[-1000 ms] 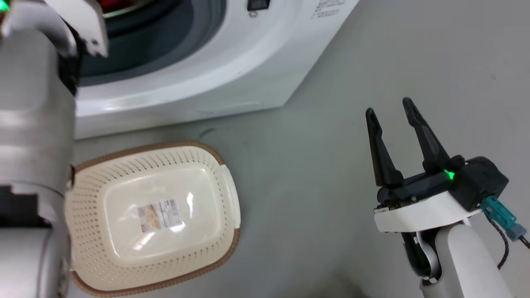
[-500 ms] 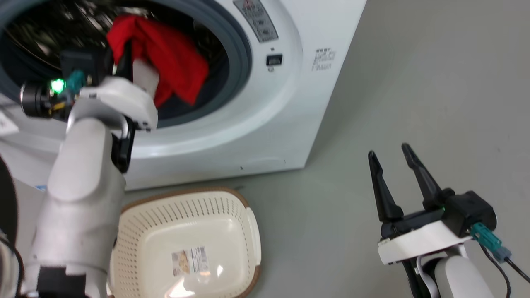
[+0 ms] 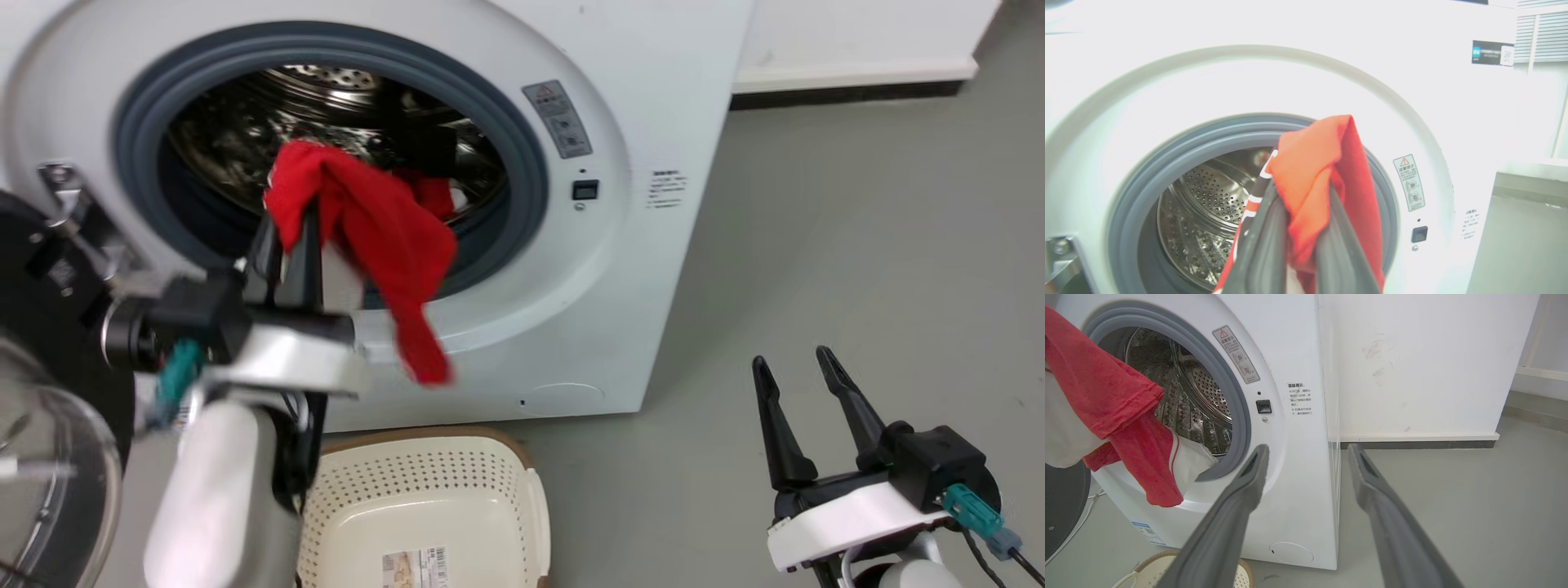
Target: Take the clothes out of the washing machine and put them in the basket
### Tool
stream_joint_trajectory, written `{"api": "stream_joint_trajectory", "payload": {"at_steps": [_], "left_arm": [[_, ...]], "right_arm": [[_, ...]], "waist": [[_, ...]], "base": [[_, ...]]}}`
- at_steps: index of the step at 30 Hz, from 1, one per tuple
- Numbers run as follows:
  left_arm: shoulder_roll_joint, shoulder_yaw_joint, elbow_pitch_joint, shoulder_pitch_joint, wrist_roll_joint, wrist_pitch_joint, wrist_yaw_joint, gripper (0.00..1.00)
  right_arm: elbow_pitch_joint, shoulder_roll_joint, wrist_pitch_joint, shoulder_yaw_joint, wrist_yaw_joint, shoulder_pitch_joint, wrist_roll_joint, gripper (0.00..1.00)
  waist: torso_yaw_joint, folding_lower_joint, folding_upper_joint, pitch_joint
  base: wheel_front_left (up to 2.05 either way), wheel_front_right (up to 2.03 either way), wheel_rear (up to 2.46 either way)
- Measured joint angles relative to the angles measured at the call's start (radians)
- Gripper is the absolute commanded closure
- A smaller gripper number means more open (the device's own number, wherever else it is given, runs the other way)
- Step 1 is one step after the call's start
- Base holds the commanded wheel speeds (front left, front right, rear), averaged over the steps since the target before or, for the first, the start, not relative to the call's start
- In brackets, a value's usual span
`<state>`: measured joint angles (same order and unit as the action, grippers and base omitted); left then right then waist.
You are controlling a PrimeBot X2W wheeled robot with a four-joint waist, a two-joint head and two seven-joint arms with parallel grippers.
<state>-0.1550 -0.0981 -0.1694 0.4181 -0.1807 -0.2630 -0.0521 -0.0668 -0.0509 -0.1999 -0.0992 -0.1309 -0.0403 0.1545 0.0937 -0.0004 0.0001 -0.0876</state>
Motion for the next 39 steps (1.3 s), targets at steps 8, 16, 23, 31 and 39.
{"api": "stream_joint_trajectory", "payload": {"at_steps": [8, 16, 23, 31, 39], "left_arm": [[0.035, -0.039, 0.263, -0.308, -0.010, 0.058, 0.053, 1.00], [0.072, -0.076, 0.109, -0.460, -0.082, 0.068, 0.063, 1.00], [0.092, -0.099, -0.240, -0.295, -0.118, 0.022, 0.038, 1.00], [0.102, -0.125, -0.632, 0.001, -0.135, 0.004, 0.022, 1.00], [0.099, -0.118, -0.863, 0.182, -0.130, 0.001, 0.030, 1.00]], "right_arm": [[0.025, 0.000, 0.022, 0.010, 0.000, 0.022, 0.000, 0.00], [0.071, 0.000, 0.039, 0.027, 0.000, 0.008, -0.016, 0.00], [0.109, 0.000, 0.051, 0.018, 0.000, -0.054, -0.041, 0.00], [0.126, 0.000, 0.049, -0.004, 0.000, -0.137, -0.059, 0.00], [0.125, 0.000, 0.027, -0.029, 0.000, -0.203, -0.059, 0.00]], "waist": [[-0.055, 0.0001, 0.0000, 0.020], [-0.090, 0.0003, 0.0000, -0.057], [-0.104, 0.0005, 0.0000, -0.196], [-0.097, 0.0006, 0.0000, -0.389], [-0.065, 0.0006, 0.0000, -0.551]], "base": [[0.00, 0.00, 0.00], [0.00, 0.00, 0.00], [0.00, 0.00, 0.00], [0.00, 0.00, 0.00], [0.00, 0.00, 0.00]]}}
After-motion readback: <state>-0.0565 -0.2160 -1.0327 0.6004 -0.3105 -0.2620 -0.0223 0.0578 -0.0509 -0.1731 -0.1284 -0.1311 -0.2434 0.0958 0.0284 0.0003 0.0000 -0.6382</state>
